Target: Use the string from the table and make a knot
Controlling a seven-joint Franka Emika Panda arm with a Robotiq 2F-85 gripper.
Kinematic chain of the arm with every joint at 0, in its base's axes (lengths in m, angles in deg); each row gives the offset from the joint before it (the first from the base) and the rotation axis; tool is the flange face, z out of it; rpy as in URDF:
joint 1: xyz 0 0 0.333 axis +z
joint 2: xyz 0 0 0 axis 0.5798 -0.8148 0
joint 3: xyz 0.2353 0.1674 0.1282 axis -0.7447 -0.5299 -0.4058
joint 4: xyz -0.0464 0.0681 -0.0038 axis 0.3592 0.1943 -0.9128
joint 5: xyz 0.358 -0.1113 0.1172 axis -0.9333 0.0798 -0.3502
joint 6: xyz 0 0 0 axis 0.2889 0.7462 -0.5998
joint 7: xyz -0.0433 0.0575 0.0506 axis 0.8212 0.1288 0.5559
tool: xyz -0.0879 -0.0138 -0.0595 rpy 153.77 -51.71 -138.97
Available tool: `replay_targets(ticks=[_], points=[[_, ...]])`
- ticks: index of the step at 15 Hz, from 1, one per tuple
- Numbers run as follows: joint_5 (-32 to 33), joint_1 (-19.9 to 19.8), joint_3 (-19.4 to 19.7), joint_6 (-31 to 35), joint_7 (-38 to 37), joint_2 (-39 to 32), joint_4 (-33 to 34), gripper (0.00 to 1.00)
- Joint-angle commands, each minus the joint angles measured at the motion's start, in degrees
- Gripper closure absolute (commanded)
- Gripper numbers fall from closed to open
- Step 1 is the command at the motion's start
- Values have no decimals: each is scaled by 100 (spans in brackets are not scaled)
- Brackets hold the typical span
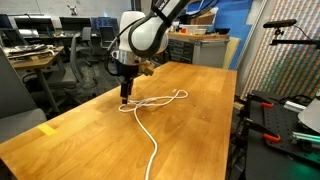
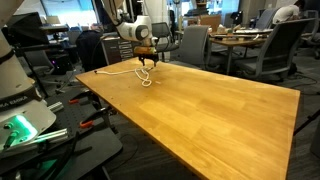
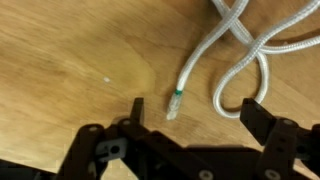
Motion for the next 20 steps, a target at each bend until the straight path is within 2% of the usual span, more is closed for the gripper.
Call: replay_targets(ticks=[1, 6, 7, 8, 9, 11, 15, 16, 17, 20], points=[[-327, -276, -319, 234, 302, -326, 387, 34], [-270, -275, -308, 546, 296, -529, 658, 74], [-244, -242, -265, 549, 256, -538, 691, 73], [-213, -216, -218, 558, 224, -541, 708, 64], [-196, -181, -150, 510, 147, -522, 705, 61], [-119, -133, -11, 494, 100, -460, 641, 37], [-3, -72, 240, 520, 14, -368, 529, 5], [4, -62, 284, 549, -4, -381, 524, 1], [9, -51, 320, 559, -21, -390, 512, 8], [40, -1, 411, 562, -62, -377, 450, 21]])
